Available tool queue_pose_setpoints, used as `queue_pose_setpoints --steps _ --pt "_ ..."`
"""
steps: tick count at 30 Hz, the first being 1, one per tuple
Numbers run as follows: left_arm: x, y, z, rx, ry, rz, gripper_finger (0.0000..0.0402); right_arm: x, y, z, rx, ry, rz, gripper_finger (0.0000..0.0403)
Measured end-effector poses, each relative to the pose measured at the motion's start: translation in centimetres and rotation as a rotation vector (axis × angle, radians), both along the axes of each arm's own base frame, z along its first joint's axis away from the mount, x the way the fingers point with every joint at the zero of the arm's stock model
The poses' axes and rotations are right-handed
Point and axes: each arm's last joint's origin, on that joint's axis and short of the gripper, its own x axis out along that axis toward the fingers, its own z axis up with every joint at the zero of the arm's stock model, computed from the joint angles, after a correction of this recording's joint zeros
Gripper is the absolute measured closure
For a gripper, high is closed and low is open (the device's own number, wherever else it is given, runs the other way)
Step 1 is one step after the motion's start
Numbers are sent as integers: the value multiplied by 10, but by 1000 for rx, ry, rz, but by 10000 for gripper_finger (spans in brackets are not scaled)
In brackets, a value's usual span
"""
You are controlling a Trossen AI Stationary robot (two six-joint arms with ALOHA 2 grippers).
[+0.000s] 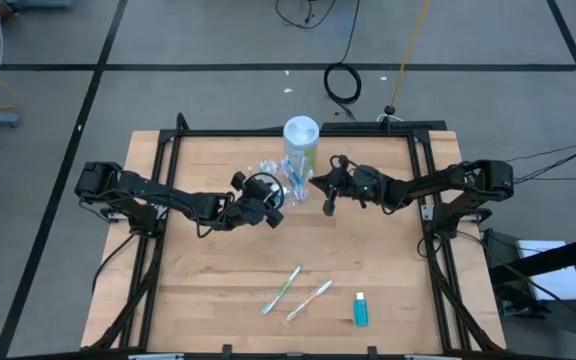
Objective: Pick & Place toothbrushing station
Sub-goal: Put the yellow toothbrush into the transparent organizer, then put the mouthwash bottle into the transparent organizer
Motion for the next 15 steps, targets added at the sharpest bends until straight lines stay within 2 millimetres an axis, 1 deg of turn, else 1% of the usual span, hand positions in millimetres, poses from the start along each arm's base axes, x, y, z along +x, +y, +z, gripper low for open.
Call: queue_pose_setpoints --steps 3,6,7,10,15 --pt "1 0 1 5 -14 5 268 -1 0 -2 -6 28 -4 360" --pt "1 0 3 18 -21 5 268 -2 -1 -6 -19 68 -48 332" --pt "2 0 3 23 -24 1 268 -3 -1 -4 -32 69 -68 323" --pt "3 0 5 35 -33 -4 268 -6 -1 10 -59 11 -92 298" --pt "4 0 7 53 -35 -15 268 -17 10 23 21 26 -77 266"
